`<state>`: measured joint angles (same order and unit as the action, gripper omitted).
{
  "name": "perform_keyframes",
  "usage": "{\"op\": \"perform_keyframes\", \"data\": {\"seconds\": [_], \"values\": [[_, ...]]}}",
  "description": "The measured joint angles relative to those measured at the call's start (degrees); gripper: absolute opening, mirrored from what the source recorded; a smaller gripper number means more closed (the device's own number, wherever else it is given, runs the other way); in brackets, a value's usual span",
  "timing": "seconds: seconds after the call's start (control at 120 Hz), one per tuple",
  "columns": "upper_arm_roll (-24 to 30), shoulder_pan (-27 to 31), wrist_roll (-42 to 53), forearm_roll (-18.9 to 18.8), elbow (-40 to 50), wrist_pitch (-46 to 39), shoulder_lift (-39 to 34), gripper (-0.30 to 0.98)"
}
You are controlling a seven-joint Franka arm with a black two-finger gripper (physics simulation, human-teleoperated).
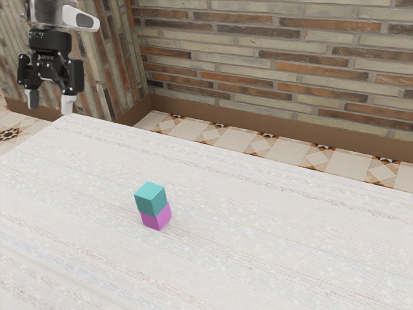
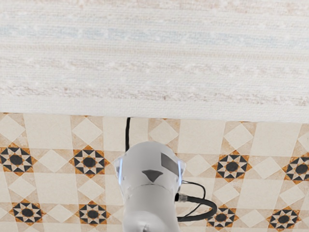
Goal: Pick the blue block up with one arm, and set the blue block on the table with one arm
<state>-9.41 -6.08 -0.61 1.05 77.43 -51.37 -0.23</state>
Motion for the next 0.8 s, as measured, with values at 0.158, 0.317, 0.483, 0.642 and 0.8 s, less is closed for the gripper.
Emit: {"op": "perform_keyframes", "data": {"seconds": [0.158,0.317,0.483,0.642,0.8], "values": [[-1.61,2.31,-0.56,-0.33,8.14,-19.05,-1.28,0.67],[-1.46,-0.37,-1.58,-2.0,29.66,-36.52,-10.4,0.66],[-1.26,-2.53,-2.4,-2.39,33.0,-49.98,-5.88,0.66],[-1.14,-2.74,-3.01,-1.69,33.2,-57.42,-0.71,0.66],[-1.14,-3.07,-3.49,-0.27,33.95,-61.35,2.37,0.66]]}}
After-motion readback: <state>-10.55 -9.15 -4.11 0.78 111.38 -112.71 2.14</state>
